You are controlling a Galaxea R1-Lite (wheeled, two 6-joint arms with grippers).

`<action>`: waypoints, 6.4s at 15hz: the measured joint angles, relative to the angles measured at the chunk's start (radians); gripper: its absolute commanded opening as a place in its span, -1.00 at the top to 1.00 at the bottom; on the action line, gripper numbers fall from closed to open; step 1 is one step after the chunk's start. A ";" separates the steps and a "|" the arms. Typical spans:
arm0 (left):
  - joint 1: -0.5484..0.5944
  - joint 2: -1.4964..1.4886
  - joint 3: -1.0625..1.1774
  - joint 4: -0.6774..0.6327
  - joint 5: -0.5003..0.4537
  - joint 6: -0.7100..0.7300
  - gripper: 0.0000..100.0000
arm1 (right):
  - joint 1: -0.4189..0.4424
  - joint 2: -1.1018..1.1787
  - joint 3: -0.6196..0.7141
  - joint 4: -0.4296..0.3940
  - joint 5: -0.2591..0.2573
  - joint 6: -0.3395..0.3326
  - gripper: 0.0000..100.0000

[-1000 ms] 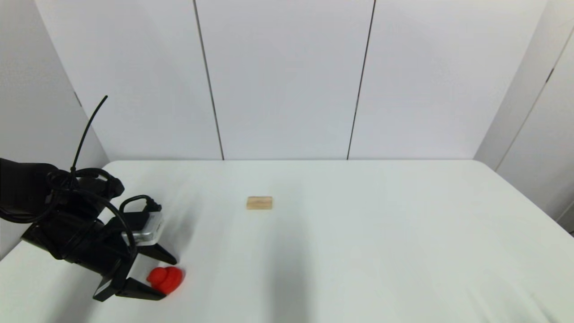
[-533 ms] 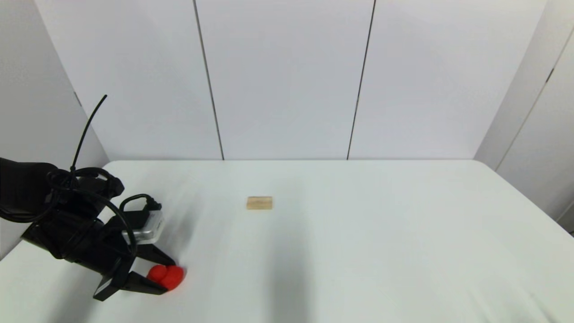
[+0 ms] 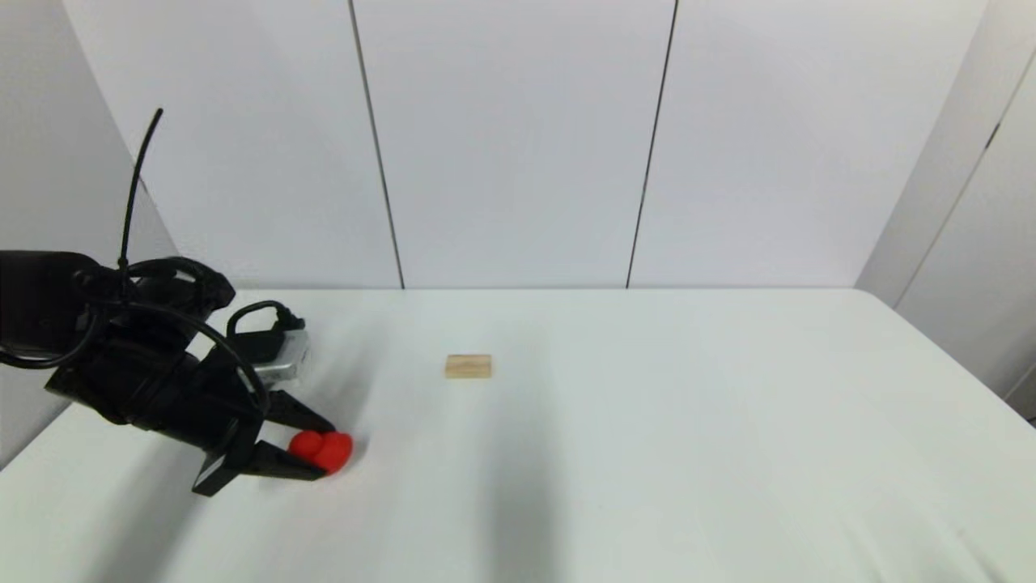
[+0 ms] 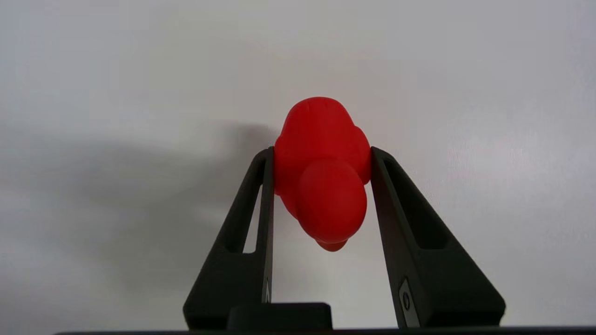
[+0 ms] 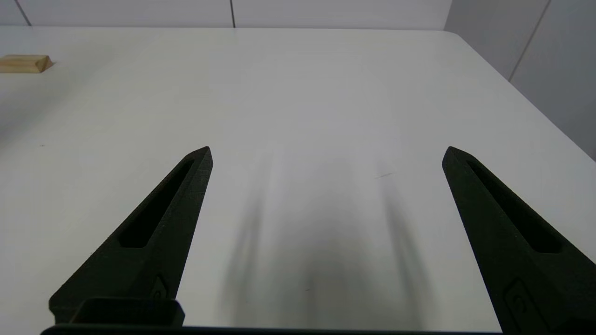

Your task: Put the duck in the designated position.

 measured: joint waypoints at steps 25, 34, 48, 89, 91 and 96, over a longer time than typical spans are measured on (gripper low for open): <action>-0.197 0.505 -0.876 -0.032 0.147 -0.162 1.00 | 0.000 0.000 0.000 0.000 0.000 0.000 -1.00; -0.227 0.561 -0.876 -0.103 0.210 -0.179 1.00 | 0.000 0.000 0.000 0.000 0.000 -0.001 -1.00; -0.237 0.626 -0.876 -0.193 0.226 -0.230 -1.00 | 0.000 0.000 0.000 0.000 0.000 0.000 -1.00; 0.074 -0.873 0.253 -0.516 0.701 -1.071 -1.00 | 0.000 0.000 0.000 0.000 0.000 0.001 -1.00; 0.077 -0.990 0.389 -0.534 0.712 -1.077 -1.00 | 0.000 0.000 0.000 0.000 0.000 0.000 -1.00; 0.077 -1.287 0.681 -0.539 0.717 -1.089 -1.00 | 0.000 0.000 0.000 0.000 0.000 0.000 -1.00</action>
